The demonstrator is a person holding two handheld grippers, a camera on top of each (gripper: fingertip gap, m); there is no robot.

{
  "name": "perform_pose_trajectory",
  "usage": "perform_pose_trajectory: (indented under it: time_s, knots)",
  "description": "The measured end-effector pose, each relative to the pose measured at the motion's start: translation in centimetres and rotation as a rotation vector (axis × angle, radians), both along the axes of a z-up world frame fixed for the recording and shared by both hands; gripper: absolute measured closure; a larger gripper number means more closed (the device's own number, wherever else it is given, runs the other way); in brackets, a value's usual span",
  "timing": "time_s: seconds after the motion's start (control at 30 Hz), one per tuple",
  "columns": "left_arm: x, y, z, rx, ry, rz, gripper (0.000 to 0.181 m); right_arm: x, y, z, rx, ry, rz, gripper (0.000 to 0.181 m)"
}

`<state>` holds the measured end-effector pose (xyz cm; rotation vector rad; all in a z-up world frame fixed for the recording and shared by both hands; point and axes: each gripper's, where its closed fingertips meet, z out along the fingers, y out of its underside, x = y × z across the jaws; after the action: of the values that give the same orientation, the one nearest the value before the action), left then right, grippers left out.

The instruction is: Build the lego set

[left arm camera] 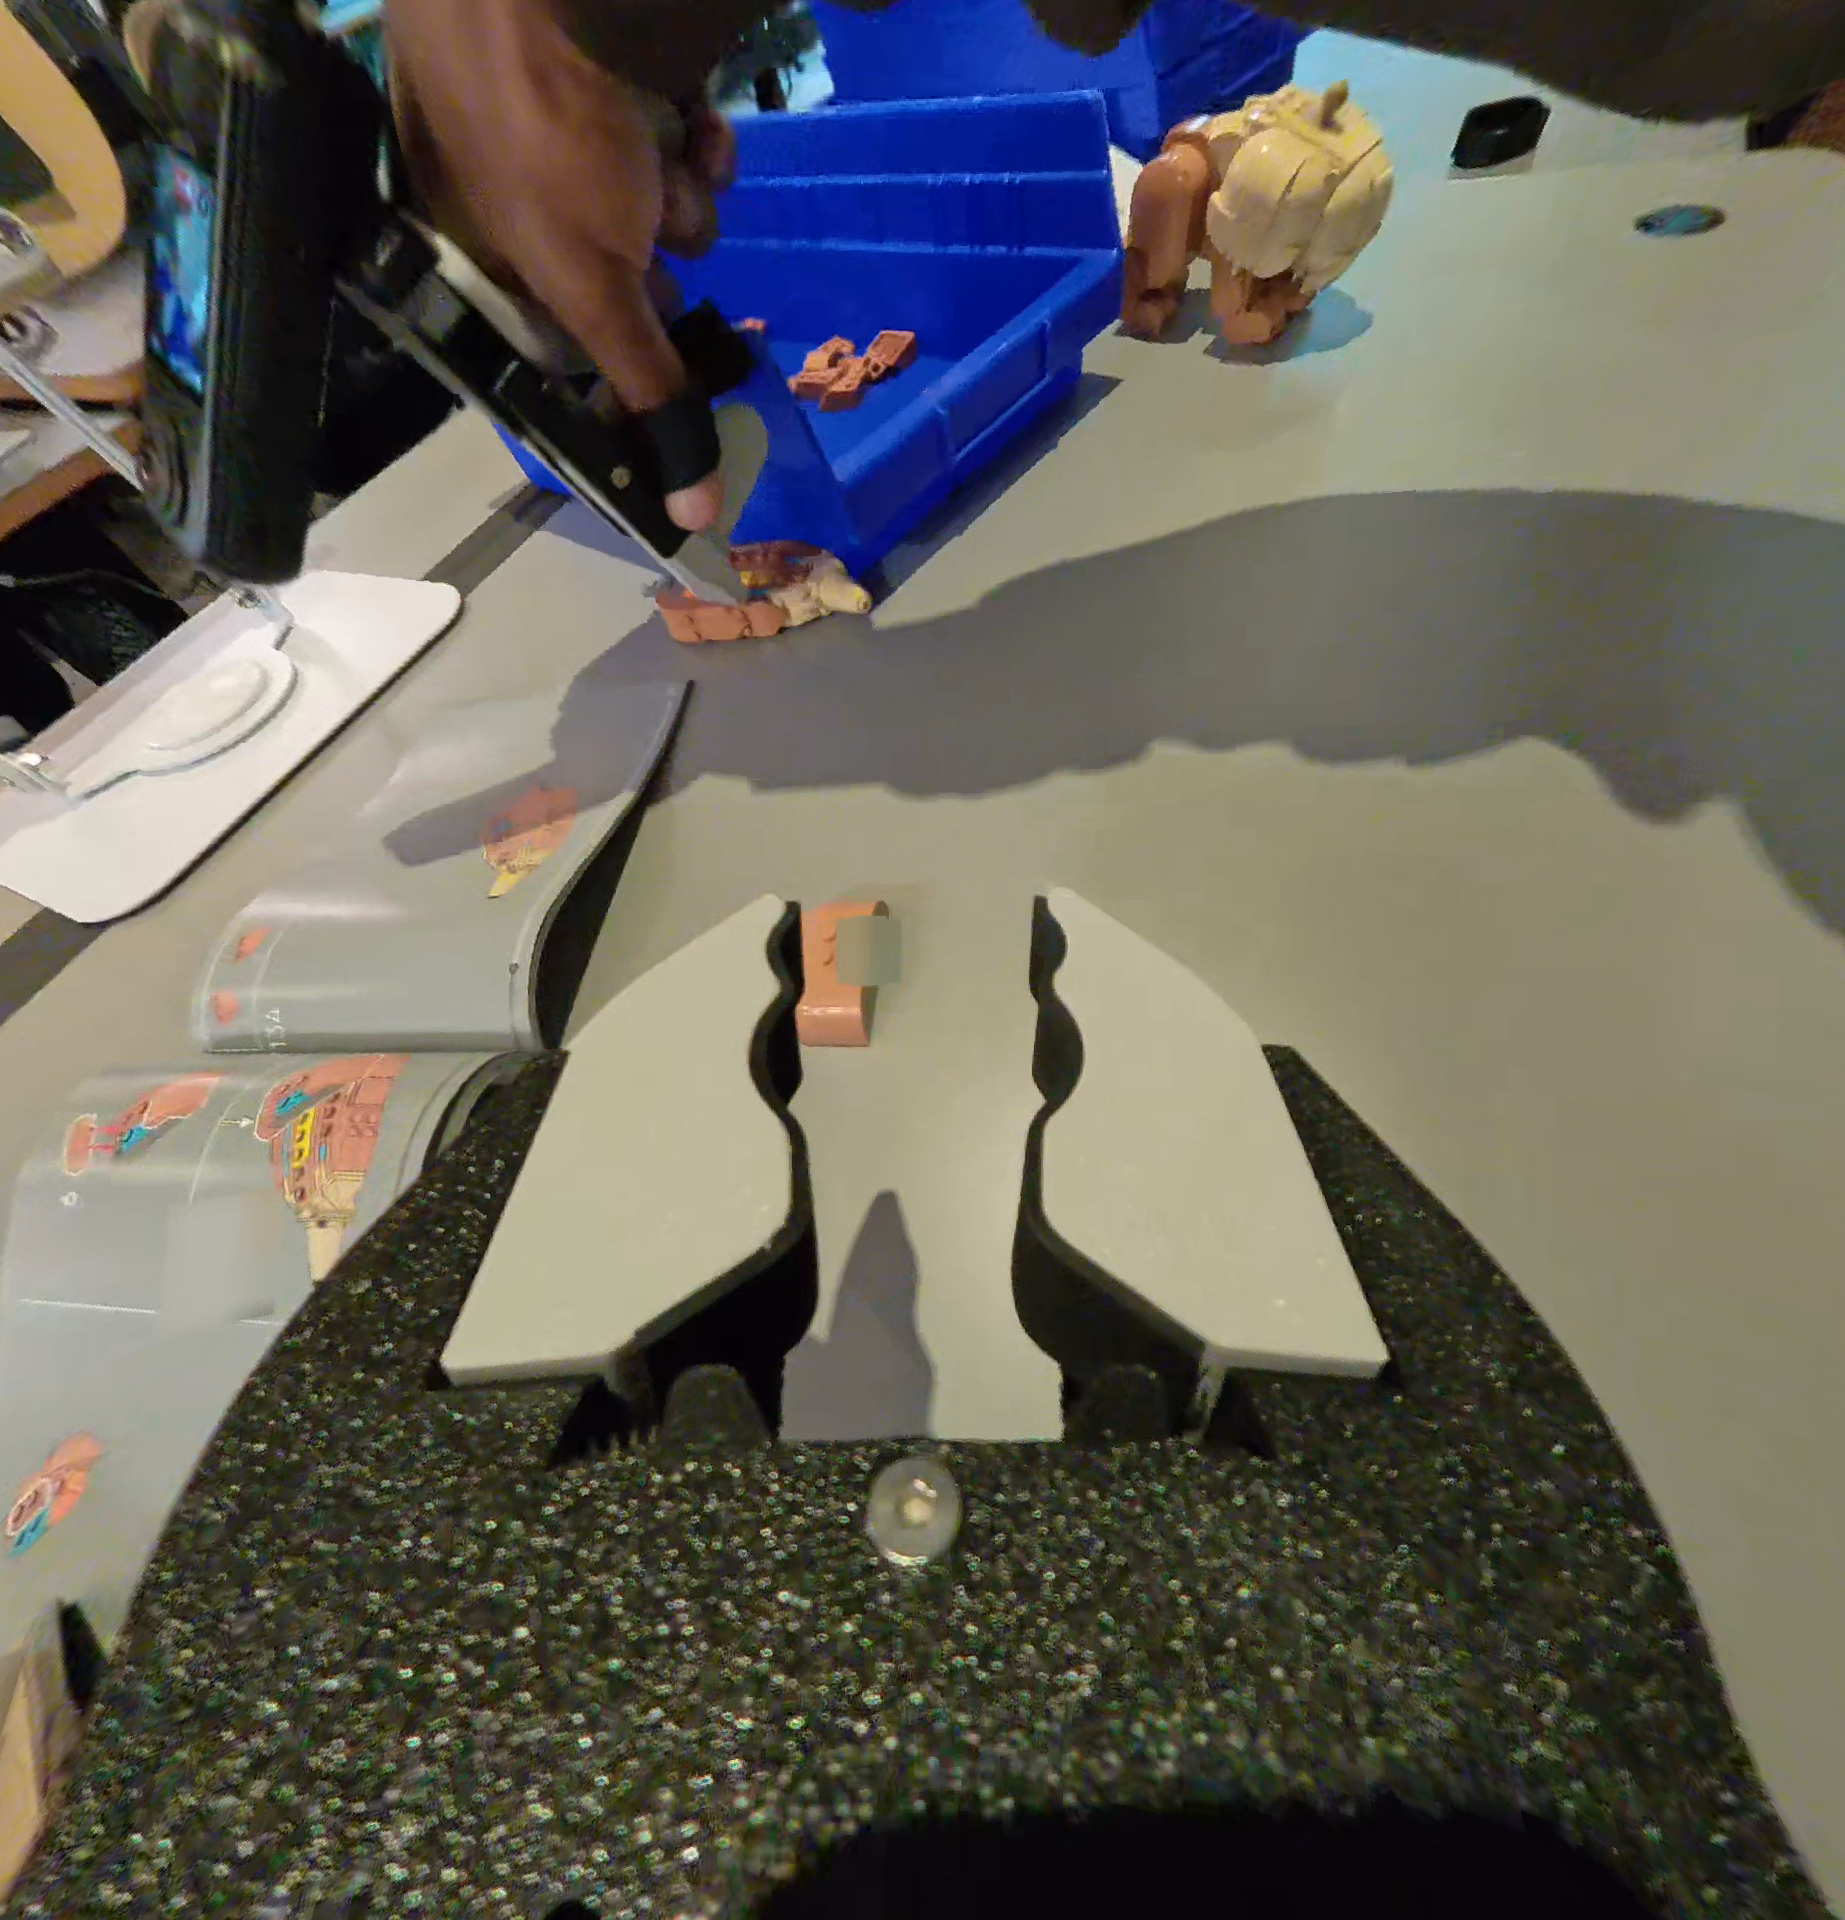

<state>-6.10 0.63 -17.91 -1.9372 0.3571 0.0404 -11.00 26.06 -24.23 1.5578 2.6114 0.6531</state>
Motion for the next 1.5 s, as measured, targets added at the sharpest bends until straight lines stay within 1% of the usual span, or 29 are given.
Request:
perform_pose_trajectory:
  time_s: [0.1, 0.2, 0.47, 0.8, 0.9, 1.0, 1.23, 1.37, 1.5]
  knots:
    - [0.8, -0.8, 0.2, 0.051, -0.01, -0.005, 0.14, 0.2, 0.1, -0.3, 0.001, -0.086, -0.019, 0.125]
    - [1.3, -1.6, 0.0, 0.088, -0.02, -0.005, 0.14, 0.2, 0.2, -0.4, -0.001, -0.137, -0.037, 0.124]
    - [1.6, -2.7, -0.3, 0.126, -0.009, 0.0, 0.142, 1.2, -0.6, -0.3, -0.135, -0.185, -0.094, 0.123]
    - [1.7, -2.8, -0.3, 0.126, 0.023, 0.003, 0.143, 2.6, -1.5, -0.5, -0.18, -0.256, -0.091, 0.124]
    - [1.6, -2.9, -0.2, 0.131, 0.019, 0.004, 0.143, 2.9, -1.8, -0.5, -0.182, -0.245, -0.077, 0.123]
    - [1.7, -2.9, -0.1, 0.132, 0.023, 0.001, 0.144, 3.5, -2.7, -0.4, -0.197, -0.235, -0.057, 0.126]
    - [1.7, -3.0, 0.0, 0.138, 0.019, 0.004, 0.144, 5.7, -5.2, -0.5, -0.193, -0.189, 0.058, 0.127]
    - [1.6, -3.0, 0.0, 0.138, 0.017, 0.007, 0.144, 6.2, -6.4, -0.4, -0.18, -0.088, 0.118, 0.125]
    - [1.4, -3.0, -0.2, 0.135, 0.009, 0.017, 0.144, 6.4, -7.2, 0.3, -0.175, 0.036, 0.183, 0.124]
